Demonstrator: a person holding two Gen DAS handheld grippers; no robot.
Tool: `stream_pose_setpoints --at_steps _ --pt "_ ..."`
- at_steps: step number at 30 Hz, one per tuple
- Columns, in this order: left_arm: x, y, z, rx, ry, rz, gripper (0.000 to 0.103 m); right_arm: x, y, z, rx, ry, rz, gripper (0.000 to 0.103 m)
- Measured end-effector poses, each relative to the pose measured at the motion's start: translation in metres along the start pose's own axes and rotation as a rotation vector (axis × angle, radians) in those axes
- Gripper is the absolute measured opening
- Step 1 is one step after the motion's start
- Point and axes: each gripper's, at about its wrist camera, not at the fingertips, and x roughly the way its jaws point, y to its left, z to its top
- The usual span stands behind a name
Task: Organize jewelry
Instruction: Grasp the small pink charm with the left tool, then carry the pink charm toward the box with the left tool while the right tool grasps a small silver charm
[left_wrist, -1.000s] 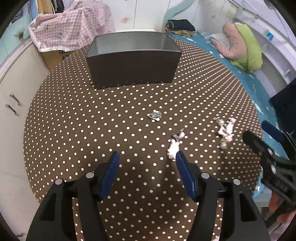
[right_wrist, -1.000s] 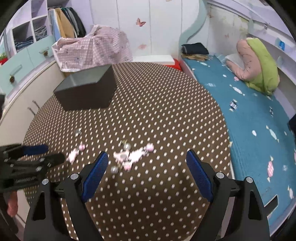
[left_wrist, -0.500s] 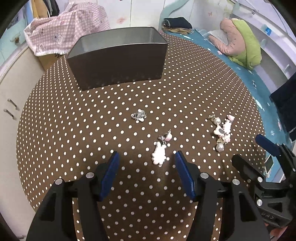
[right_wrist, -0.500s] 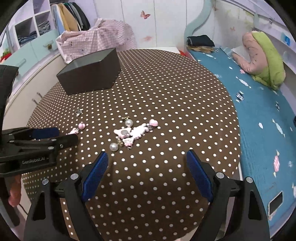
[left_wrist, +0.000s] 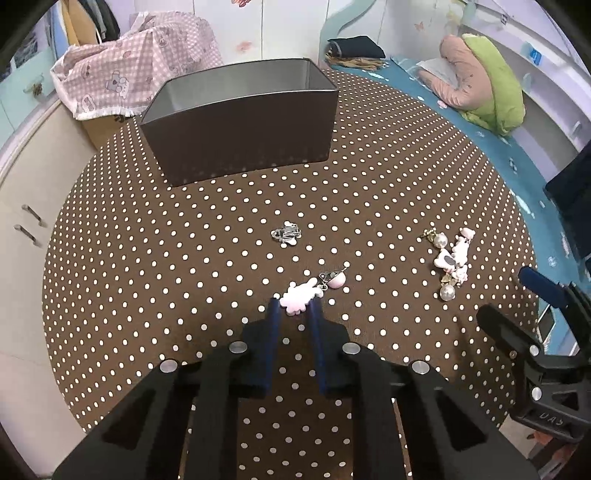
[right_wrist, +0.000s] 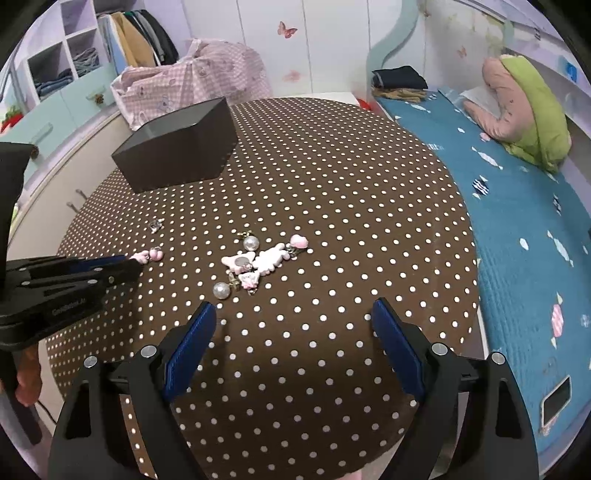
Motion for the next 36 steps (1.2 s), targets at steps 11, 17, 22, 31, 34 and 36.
stream_pose_setpoints --at_steps 11,17,22,31,34,36 --pt "-0.026 0.032 -0.015 -0.026 -0.033 -0.053 0.007 -0.014 0.010 -0.001 -0.011 -0.027 0.008 0.083" --pt "-0.028 0.025 -0.015 0.015 -0.047 -0.048 0.041 -0.012 0.009 -0.001 -0.005 -0.015 0.006 0.083" --pt "-0.009 0.019 -0.012 0.029 -0.014 -0.034 0.041 -0.011 0.006 -0.001 0.004 -0.012 0.006 0.083" --pt "-0.008 0.027 -0.004 0.002 -0.035 -0.055 0.014 -0.005 -0.002 0.000 0.021 -0.005 0.003 0.083" --pt "-0.013 0.037 -0.006 -0.018 -0.043 -0.055 0.014 -0.006 0.002 0.003 0.009 -0.011 0.007 0.083" --pt "-0.020 0.043 -0.010 -0.026 -0.052 -0.054 0.014 -0.006 0.007 0.003 -0.002 -0.014 0.017 0.083"
